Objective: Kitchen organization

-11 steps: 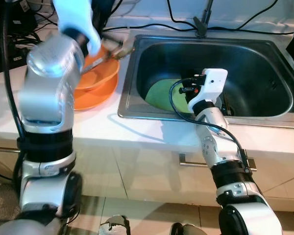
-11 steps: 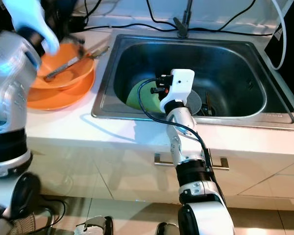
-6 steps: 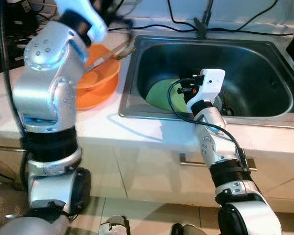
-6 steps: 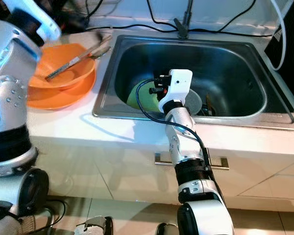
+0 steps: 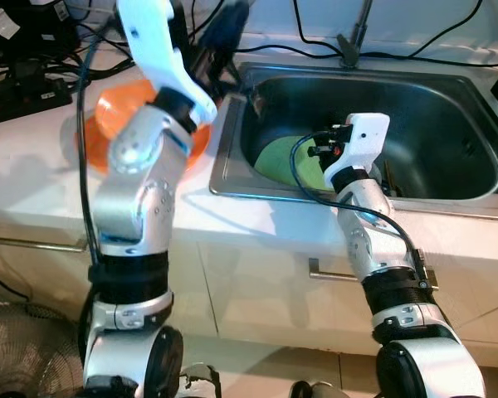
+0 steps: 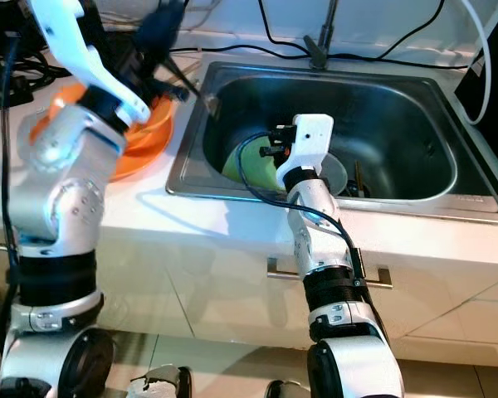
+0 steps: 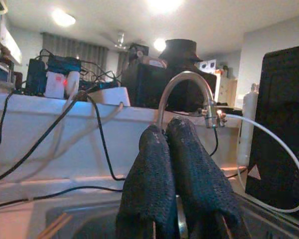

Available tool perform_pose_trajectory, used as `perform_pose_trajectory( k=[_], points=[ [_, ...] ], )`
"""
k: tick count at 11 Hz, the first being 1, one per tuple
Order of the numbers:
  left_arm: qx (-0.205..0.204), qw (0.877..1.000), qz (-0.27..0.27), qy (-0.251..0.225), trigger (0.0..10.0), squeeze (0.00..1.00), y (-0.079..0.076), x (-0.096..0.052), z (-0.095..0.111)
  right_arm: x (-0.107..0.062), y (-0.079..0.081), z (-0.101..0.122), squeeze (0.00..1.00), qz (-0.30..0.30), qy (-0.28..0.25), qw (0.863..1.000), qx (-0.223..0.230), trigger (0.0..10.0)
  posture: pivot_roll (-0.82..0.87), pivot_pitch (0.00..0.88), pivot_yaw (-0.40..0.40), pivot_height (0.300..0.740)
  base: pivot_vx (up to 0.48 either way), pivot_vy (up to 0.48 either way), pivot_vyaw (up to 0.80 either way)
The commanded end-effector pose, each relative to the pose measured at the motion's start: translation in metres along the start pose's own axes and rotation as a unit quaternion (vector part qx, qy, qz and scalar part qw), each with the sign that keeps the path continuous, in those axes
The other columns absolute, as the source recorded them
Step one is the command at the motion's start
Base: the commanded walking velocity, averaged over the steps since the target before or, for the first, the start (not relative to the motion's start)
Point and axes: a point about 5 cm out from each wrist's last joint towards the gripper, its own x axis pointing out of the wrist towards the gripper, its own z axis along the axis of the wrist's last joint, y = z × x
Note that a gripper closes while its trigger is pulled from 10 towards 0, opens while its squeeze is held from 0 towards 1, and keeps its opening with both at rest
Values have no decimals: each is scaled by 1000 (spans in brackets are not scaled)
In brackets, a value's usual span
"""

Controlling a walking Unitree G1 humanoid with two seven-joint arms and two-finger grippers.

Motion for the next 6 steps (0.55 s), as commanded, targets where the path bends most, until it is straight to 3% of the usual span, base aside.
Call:
perform_pose_trajectory(
  k=[1, 4, 6],
  points=[
    [-1, 1000, 1, 3, 10000, 0, 0, 0, -4, -2, -3, 2, 1000, 6, -5, 1000, -12, 10000, 137, 54, -7, 740, 0, 0, 0],
    [-13, 1000, 1, 15, 10000, 0, -3, -3, -16, -4, -7, 9, 1000, 62, -6, 996, -56, 10000, 121, 72, -5, 740, 0, 0, 0],
    [-20, 1000, -1, 15, 10000, 0, -4, -1, -18, -8, -1, 11, 1000, 127, -5, 991, -47, 10000, 111, 76, 4, 740, 0, 0, 0]
  ],
)
